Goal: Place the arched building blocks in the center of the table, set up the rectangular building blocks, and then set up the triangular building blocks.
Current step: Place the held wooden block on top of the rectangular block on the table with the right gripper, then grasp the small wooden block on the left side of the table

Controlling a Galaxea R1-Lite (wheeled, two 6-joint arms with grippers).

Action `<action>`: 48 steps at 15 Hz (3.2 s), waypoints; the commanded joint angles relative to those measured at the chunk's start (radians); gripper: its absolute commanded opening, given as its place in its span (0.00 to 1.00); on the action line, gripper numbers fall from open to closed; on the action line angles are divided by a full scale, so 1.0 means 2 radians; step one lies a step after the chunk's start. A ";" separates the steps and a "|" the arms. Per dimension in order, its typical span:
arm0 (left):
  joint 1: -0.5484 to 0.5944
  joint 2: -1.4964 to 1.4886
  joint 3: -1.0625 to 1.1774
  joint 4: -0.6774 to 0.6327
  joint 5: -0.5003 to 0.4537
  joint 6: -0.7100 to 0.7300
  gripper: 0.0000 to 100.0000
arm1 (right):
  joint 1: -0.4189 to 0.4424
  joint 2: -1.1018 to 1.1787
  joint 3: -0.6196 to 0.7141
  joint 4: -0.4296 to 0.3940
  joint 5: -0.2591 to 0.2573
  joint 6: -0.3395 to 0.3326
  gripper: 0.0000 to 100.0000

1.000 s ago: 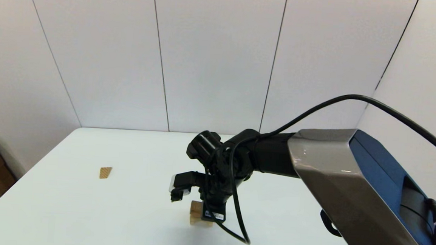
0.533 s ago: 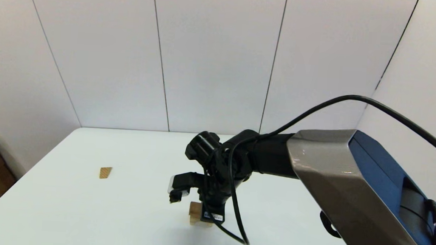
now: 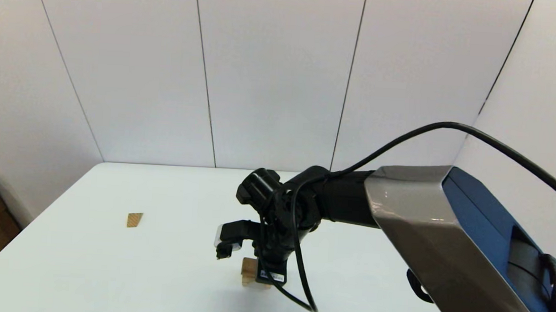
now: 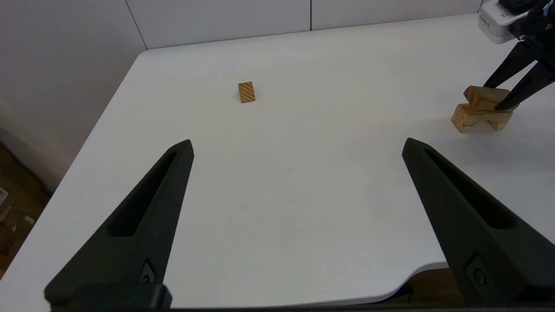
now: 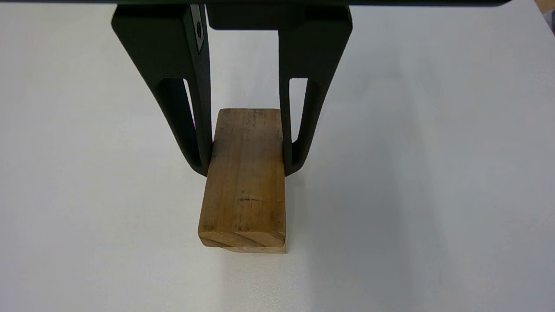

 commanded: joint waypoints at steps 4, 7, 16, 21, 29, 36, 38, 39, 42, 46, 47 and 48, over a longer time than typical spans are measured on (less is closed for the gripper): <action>0.000 0.000 0.000 0.001 0.000 -0.001 1.00 | 0.000 0.000 0.000 0.005 -0.004 -0.005 0.00; 0.000 0.000 0.000 0.000 0.000 -0.001 1.00 | 0.000 -0.001 0.000 0.007 -0.004 -0.006 1.00; 0.000 0.000 0.000 0.000 0.000 -0.001 1.00 | 0.001 -0.005 0.000 0.001 -0.007 -0.004 1.00; 0.000 0.000 0.001 0.001 0.000 -0.001 1.00 | -0.014 -0.039 -0.002 -0.030 -0.004 0.005 1.00; 0.000 0.000 0.000 0.001 0.000 -0.001 1.00 | -0.130 -0.141 -0.005 -0.036 -0.002 0.047 1.00; 0.000 0.000 0.000 0.000 0.000 -0.001 1.00 | -0.220 -0.184 -0.003 0.037 -0.003 0.230 1.00; 0.000 0.000 0.000 0.000 0.000 -0.001 1.00 | -0.228 -0.190 -0.001 0.043 -0.007 0.304 1.00; 0.000 0.000 0.001 0.000 0.000 -0.002 1.00 | -0.232 -0.195 0.000 0.046 -0.015 0.337 1.00; 0.000 0.000 0.000 0.000 0.001 -0.003 1.00 | -0.245 -0.242 0.004 0.080 -0.025 0.349 1.00; 0.000 0.000 0.001 0.000 0.000 -0.002 1.00 | -0.250 -0.348 0.009 0.178 -0.027 0.334 1.00; 0.000 0.000 0.000 0.000 0.000 -0.002 1.00 | -0.253 -0.372 0.016 0.198 -0.028 0.333 1.00; 0.000 0.000 0.000 0.000 0.000 -0.002 1.00 | -0.253 -0.403 0.040 0.203 -0.031 0.333 1.00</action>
